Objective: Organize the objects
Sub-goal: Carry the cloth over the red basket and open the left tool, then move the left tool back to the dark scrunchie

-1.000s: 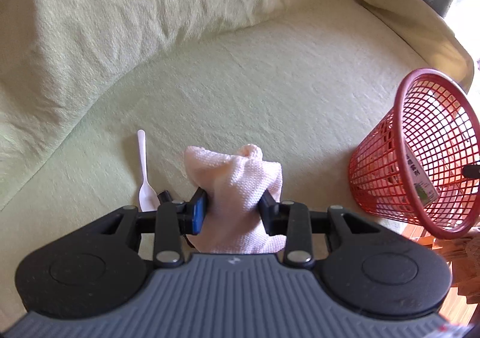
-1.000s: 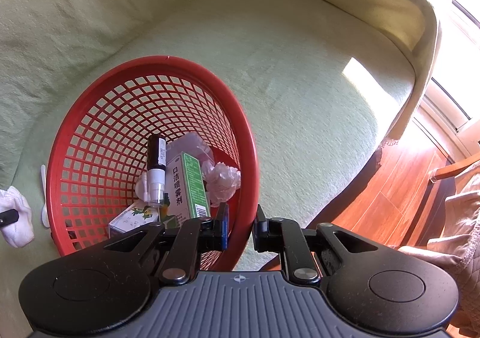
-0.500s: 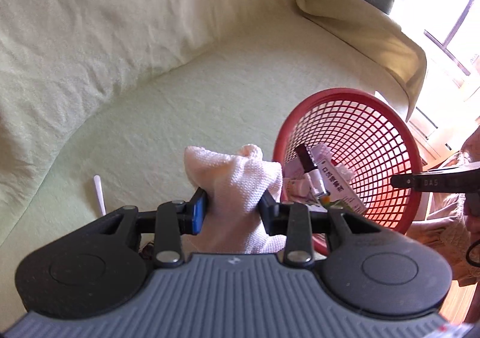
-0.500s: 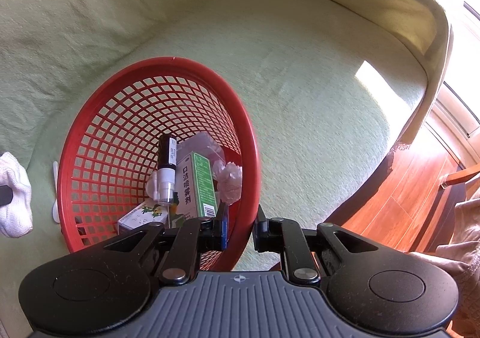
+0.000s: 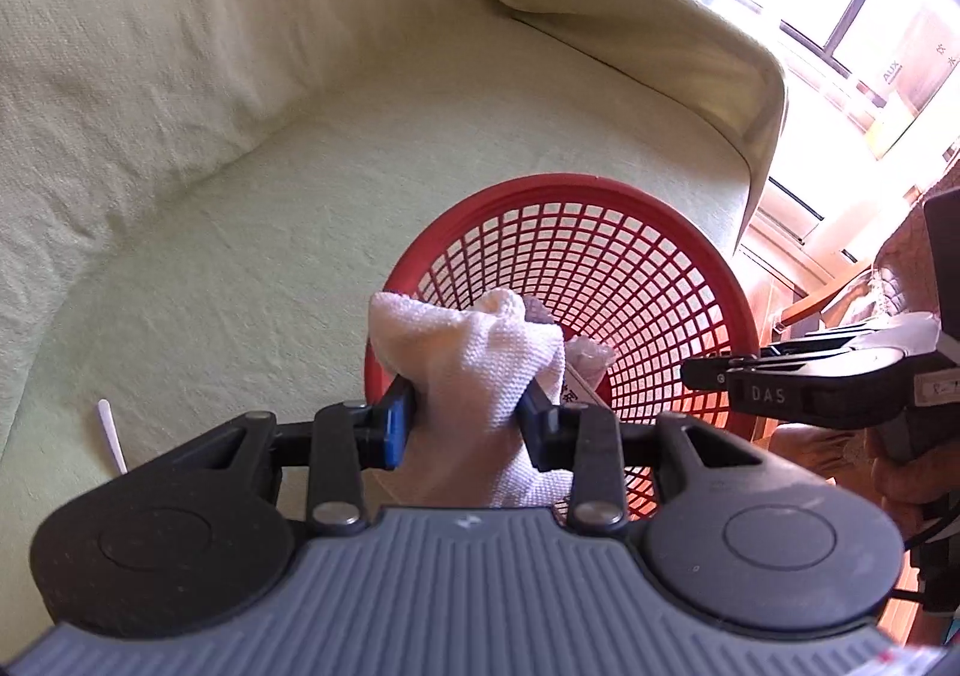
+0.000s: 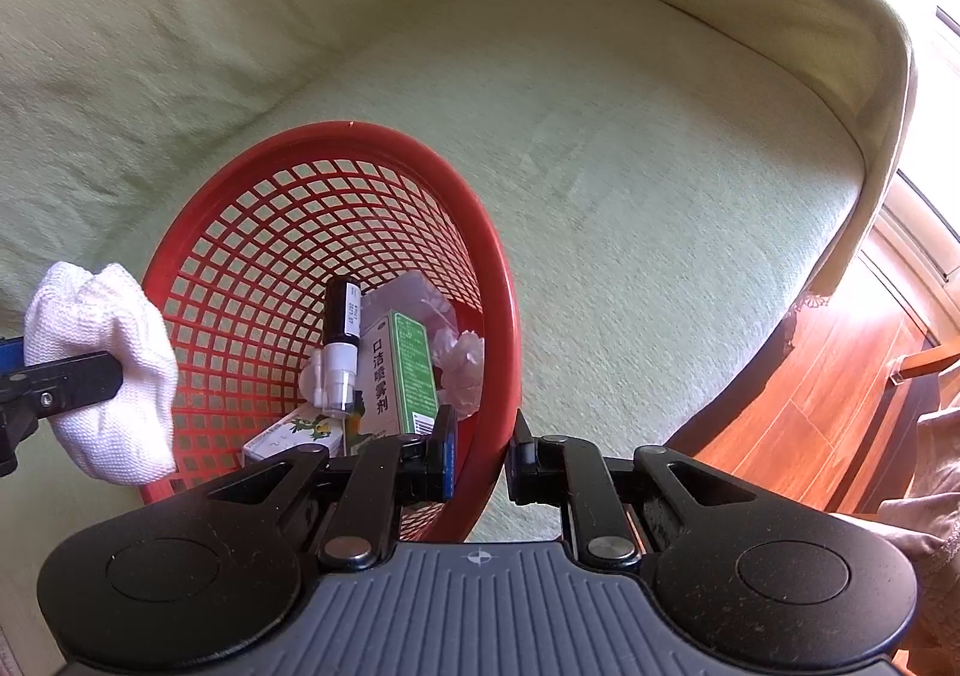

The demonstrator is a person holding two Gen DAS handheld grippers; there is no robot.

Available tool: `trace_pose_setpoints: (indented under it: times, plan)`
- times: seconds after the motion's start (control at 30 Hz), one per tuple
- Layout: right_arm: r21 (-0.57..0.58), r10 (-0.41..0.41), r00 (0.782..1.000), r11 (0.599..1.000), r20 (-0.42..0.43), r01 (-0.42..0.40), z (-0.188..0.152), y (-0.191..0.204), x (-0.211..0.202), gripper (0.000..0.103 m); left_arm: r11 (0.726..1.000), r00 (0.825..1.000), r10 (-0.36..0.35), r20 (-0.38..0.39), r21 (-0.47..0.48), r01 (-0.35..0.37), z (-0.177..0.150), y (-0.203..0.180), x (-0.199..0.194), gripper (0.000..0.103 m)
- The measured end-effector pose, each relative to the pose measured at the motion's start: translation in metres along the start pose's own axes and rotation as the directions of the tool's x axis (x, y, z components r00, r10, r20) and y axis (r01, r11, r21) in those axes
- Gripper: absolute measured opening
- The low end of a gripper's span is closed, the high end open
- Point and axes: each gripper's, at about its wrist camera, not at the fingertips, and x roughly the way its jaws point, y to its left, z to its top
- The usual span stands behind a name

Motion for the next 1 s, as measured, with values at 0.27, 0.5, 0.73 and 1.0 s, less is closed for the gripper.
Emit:
trace_pose_setpoints:
  times: [0.27,0.5,0.73,1.0]
  plan:
    - [-0.002,0.007,1.000,1.000,0.003,-0.007,0.001,0.001,-0.001,0.012,0.996,0.995,-0.093,0.026,-0.002,0.093,0.014,-0.015,0.008,0.035]
    - [0.000,0.004,1.000,1.000,0.001,-0.004,0.000,0.000,0.000,0.012,0.996,0.995,-0.084,0.047,-0.008,0.085,0.017,-0.015,0.002,0.049]
    - [-0.004,0.004,1.000,1.000,0.000,-0.004,-0.001,0.000,-0.001,0.012,0.998,0.999,-0.027,0.046,-0.049,0.030,0.004,0.011,-0.011,0.055]
    - [-0.005,-0.001,1.000,1.000,-0.005,0.001,-0.002,-0.002,0.001,0.012,0.989,0.997,0.076,0.017,-0.131,-0.073,-0.022,0.060,-0.024,0.055]
